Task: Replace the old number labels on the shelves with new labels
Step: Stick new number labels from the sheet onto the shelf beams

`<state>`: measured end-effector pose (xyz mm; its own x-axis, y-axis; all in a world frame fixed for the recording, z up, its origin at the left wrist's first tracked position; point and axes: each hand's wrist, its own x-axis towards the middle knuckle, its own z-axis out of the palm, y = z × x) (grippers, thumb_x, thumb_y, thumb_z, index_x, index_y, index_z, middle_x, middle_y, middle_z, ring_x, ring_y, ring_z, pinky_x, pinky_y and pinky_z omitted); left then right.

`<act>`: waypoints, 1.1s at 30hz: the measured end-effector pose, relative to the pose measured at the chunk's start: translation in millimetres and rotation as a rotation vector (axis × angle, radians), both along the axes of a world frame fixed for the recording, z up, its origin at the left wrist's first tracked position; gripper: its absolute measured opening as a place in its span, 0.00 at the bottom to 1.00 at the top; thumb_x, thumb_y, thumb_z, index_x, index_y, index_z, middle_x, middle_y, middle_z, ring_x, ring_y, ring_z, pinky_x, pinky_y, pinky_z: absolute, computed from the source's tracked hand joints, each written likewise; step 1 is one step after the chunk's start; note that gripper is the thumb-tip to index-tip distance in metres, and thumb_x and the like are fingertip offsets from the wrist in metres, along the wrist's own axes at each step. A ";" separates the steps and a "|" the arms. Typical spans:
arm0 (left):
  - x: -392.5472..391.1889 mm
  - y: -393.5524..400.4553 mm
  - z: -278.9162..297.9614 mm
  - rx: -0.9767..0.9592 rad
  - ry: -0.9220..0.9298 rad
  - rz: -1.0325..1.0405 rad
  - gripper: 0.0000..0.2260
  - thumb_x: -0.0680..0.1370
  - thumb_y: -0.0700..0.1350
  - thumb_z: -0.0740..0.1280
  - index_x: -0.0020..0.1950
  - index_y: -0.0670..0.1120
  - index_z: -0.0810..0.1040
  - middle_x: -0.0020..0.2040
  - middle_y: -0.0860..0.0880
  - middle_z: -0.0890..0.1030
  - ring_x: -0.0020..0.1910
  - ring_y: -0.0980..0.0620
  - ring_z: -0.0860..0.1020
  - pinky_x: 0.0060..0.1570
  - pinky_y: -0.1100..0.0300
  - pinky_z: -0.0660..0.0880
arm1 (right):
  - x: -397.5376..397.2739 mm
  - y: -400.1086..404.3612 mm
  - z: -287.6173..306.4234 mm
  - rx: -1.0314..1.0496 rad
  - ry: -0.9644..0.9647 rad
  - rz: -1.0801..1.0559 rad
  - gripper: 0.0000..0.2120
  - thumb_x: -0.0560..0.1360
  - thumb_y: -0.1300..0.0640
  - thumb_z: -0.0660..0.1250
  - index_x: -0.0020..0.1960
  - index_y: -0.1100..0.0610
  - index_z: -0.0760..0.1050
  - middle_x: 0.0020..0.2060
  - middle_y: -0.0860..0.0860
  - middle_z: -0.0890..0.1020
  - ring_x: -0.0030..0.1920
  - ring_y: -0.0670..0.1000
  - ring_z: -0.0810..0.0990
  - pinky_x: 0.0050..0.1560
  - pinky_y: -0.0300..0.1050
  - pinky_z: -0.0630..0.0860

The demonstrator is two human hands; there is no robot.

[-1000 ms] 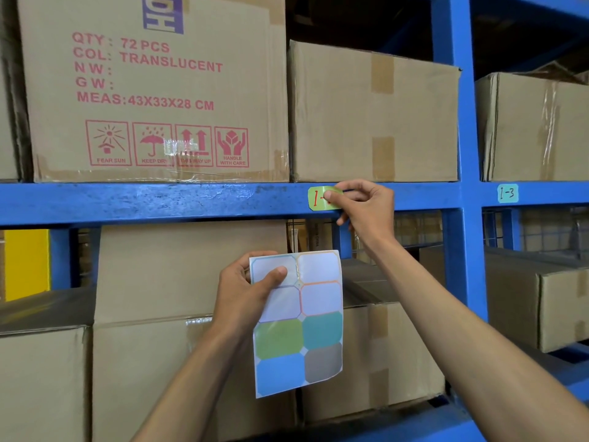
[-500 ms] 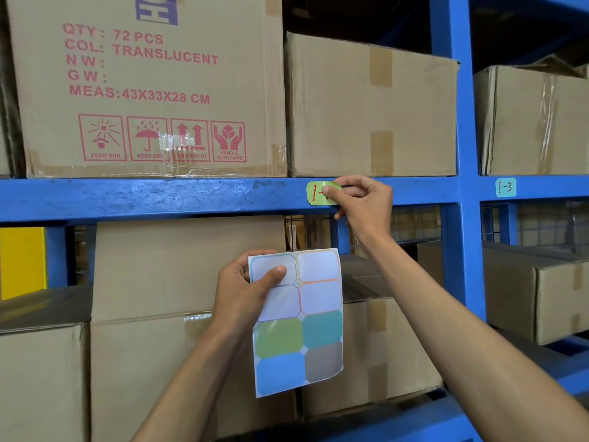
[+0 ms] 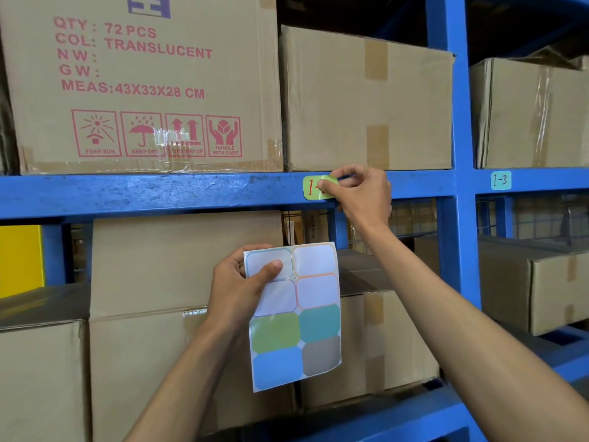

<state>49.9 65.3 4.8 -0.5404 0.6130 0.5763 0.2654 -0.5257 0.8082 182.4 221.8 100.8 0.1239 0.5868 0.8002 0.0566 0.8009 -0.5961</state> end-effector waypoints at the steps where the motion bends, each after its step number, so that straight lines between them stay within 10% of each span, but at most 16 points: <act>1: 0.3 -0.5 0.1 0.000 0.001 0.000 0.09 0.74 0.35 0.73 0.53 0.42 0.82 0.48 0.40 0.85 0.42 0.45 0.82 0.45 0.49 0.82 | 0.4 -1.0 0.5 0.011 -0.016 -0.052 0.11 0.66 0.42 0.78 0.42 0.47 0.82 0.38 0.46 0.87 0.47 0.45 0.85 0.39 0.52 0.82; 8: 1.8 -4.9 0.7 0.002 0.000 -0.002 0.09 0.74 0.35 0.73 0.54 0.41 0.82 0.49 0.39 0.85 0.42 0.45 0.82 0.45 0.50 0.82 | 6.2 -0.2 3.1 -0.020 -0.011 -0.084 0.15 0.63 0.39 0.79 0.41 0.48 0.82 0.35 0.44 0.80 0.42 0.43 0.79 0.30 0.41 0.67; 14: 3.3 -6.1 -0.7 0.009 0.003 -0.012 0.09 0.74 0.35 0.73 0.53 0.42 0.81 0.45 0.43 0.85 0.39 0.49 0.81 0.38 0.57 0.81 | 9.9 5.3 6.0 -0.094 0.039 0.007 0.08 0.69 0.45 0.76 0.37 0.48 0.81 0.35 0.46 0.84 0.46 0.45 0.85 0.38 0.53 0.83; 26: 4.0 -7.7 -1.9 0.001 0.016 0.004 0.10 0.74 0.35 0.73 0.55 0.41 0.81 0.48 0.41 0.85 0.41 0.47 0.82 0.43 0.54 0.81 | 19.6 6.3 -9.6 0.021 -0.090 0.060 0.11 0.68 0.59 0.77 0.47 0.53 0.78 0.45 0.50 0.79 0.55 0.50 0.79 0.54 0.57 0.80; 33: 3.7 -10.6 -1.7 0.005 0.015 0.001 0.09 0.74 0.35 0.73 0.53 0.42 0.82 0.47 0.41 0.85 0.41 0.48 0.82 0.42 0.54 0.82 | 2.7 -5.2 -11.9 0.050 -0.174 -0.096 0.23 0.64 0.48 0.78 0.52 0.50 0.71 0.53 0.49 0.72 0.48 0.45 0.72 0.44 0.49 0.75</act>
<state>53.6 54.7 3.0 -0.5325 0.6093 0.5875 0.2784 -0.5294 0.8014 185.1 216.5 88.9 0.0345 0.5378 0.8423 0.2329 0.8153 -0.5301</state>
